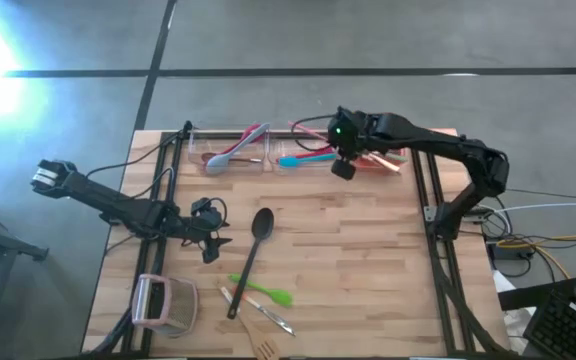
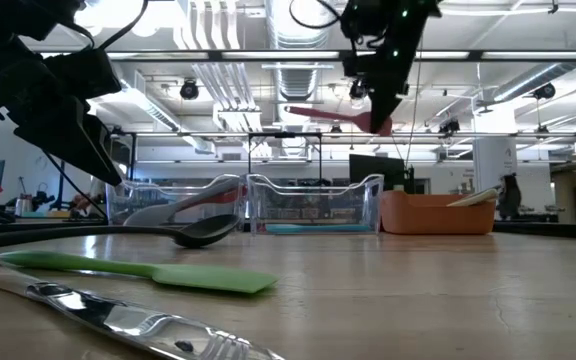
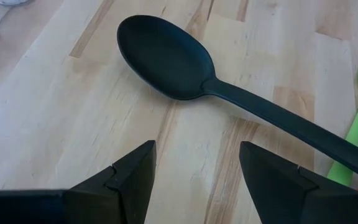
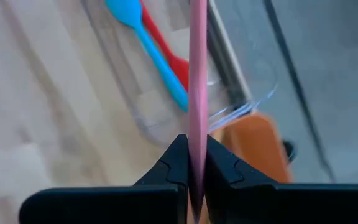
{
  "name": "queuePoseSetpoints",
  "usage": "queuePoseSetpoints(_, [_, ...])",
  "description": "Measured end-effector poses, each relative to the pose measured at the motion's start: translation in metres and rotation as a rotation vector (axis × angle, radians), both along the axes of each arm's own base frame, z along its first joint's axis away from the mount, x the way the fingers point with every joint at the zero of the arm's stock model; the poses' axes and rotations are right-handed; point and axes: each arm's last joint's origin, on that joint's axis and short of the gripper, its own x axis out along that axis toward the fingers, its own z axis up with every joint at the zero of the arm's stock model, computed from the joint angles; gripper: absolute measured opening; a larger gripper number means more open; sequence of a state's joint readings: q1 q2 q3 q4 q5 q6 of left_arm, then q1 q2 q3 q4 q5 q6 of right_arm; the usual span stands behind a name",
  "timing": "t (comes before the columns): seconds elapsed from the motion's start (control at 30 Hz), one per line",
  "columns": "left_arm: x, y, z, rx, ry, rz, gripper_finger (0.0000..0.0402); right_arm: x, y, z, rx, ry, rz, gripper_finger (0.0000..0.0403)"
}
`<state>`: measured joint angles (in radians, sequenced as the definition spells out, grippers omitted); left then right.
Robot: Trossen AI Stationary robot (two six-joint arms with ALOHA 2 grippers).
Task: Pick & Place Kitchen Items
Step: Put the pink spatula into the right transparent bin
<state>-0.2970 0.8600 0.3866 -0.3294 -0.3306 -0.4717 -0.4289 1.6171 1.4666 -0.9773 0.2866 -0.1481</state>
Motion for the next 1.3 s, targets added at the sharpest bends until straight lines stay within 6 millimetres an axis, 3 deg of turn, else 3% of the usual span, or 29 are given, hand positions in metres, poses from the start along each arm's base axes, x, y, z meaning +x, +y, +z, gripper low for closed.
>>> queuePoseSetpoints(0.23, [0.0,0.0,0.0,0.006,0.001,-0.003,0.0234,0.015,-0.039,-0.032,-0.036,0.211,0.214,0.0011])
queuePoseSetpoints(0.47, [0.0,0.0,0.0,0.007,-0.002,0.01,0.0234,0.042,-0.072,-0.045,-0.051,0.309,0.335,0.0011])
queuePoseSetpoints(0.77, [0.0,0.001,0.0,0.002,-0.01,0.039,0.0234,0.075,-0.092,-0.053,0.04,0.431,0.408,0.0011])
queuePoseSetpoints(1.3, [0.0,0.001,0.0,0.004,-0.011,0.046,0.0234,0.088,-0.107,-0.087,0.181,0.433,0.456,0.0011])
